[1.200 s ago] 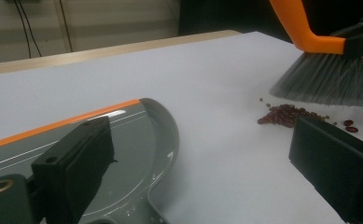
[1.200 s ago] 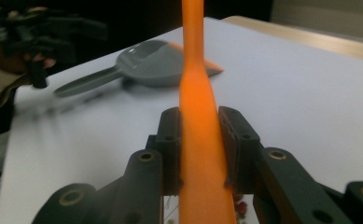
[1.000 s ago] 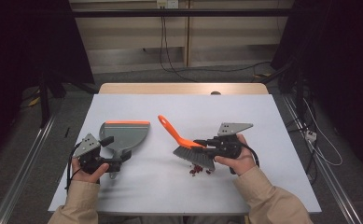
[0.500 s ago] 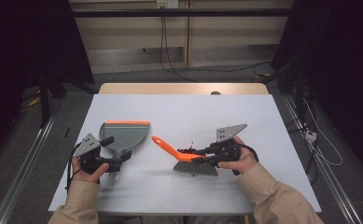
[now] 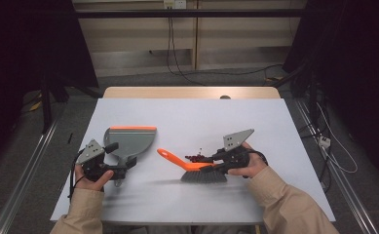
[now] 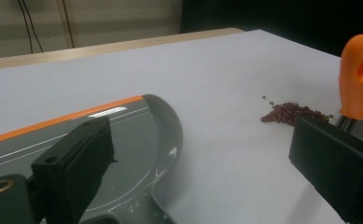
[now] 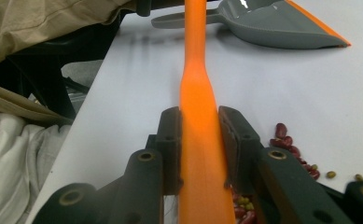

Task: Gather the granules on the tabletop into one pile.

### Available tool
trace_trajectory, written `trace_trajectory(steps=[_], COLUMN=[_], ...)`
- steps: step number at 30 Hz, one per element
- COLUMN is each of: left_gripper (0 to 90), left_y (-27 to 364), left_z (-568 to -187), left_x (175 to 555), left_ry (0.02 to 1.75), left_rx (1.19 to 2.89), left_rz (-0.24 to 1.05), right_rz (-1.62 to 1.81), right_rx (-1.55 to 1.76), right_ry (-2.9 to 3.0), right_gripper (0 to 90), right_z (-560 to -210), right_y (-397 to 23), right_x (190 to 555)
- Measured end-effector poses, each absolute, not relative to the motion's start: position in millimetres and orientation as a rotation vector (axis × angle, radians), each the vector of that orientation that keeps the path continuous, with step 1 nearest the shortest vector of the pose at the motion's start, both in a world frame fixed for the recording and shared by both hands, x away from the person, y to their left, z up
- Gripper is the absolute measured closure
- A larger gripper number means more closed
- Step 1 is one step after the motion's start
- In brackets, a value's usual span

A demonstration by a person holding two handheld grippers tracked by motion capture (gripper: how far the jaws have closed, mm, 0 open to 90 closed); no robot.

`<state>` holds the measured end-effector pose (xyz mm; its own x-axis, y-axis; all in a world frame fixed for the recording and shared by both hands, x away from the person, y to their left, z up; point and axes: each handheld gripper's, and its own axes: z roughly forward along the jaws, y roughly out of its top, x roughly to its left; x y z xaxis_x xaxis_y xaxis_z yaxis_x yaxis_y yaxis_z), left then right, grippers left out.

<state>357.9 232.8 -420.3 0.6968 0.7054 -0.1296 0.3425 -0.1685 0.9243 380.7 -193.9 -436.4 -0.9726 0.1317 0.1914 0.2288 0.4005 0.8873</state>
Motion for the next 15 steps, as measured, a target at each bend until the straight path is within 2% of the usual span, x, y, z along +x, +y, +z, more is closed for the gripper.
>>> trace_trajectory(steps=[15], left_gripper=[6.3], left_y=[233], left_z=[-420], left_x=[358], left_ry=[0.835], left_rx=[1.773], left_rz=[0.403], right_rz=[-1.675], right_rx=[-0.296], right_ry=[-2.632], right_gripper=[71.6], right_z=[-436], right_y=[-193], right_x=[396])
